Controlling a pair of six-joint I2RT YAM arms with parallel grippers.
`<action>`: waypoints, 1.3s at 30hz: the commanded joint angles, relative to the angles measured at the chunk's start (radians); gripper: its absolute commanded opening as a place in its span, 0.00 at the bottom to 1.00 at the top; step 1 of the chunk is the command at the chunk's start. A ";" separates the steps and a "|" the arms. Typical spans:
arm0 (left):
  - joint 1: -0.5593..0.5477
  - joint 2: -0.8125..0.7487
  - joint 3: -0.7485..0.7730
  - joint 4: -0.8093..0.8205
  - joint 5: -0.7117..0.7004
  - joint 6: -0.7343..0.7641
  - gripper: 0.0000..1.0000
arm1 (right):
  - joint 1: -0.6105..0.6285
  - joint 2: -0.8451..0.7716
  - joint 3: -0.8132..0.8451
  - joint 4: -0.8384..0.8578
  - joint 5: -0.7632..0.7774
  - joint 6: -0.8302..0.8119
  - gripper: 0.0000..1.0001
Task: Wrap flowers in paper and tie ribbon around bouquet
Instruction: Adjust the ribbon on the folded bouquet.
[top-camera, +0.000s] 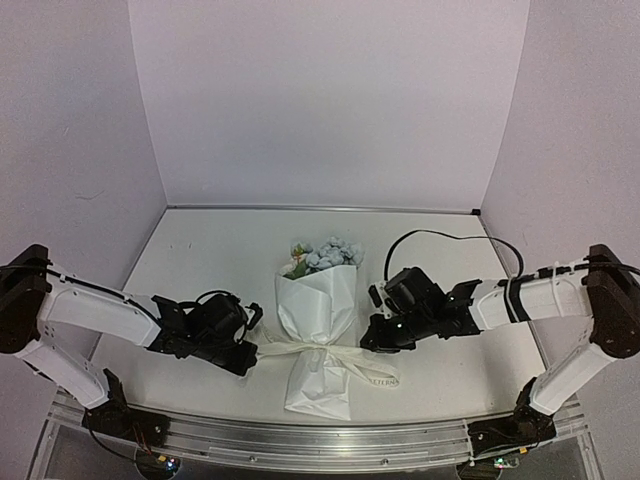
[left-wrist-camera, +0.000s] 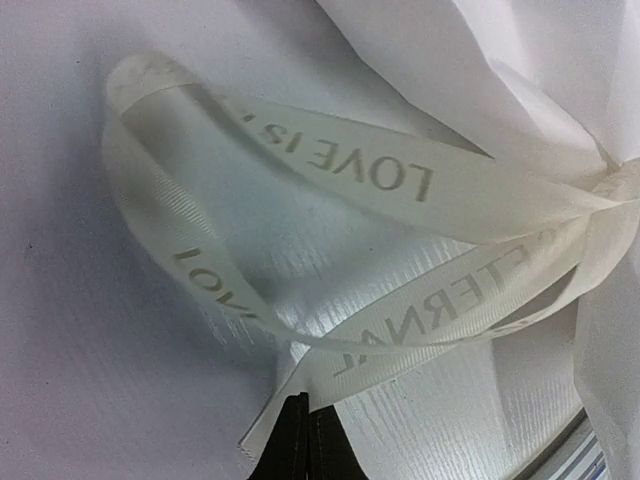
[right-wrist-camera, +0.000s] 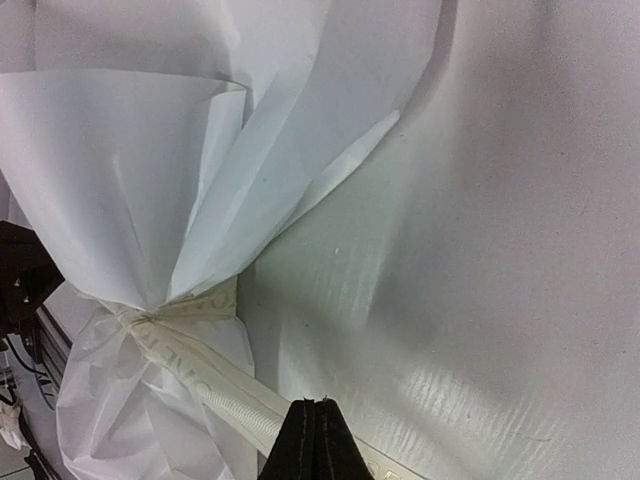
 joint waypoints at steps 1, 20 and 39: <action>0.029 -0.038 -0.020 -0.032 0.006 -0.022 0.00 | -0.028 -0.067 -0.040 -0.053 0.094 -0.002 0.00; 0.045 -0.119 0.004 -0.036 0.064 -0.033 0.40 | -0.043 -0.072 0.027 -0.139 0.102 -0.002 0.00; -0.104 0.309 0.644 -0.069 0.140 0.259 0.63 | -0.022 -0.065 0.012 -0.150 0.132 0.053 0.00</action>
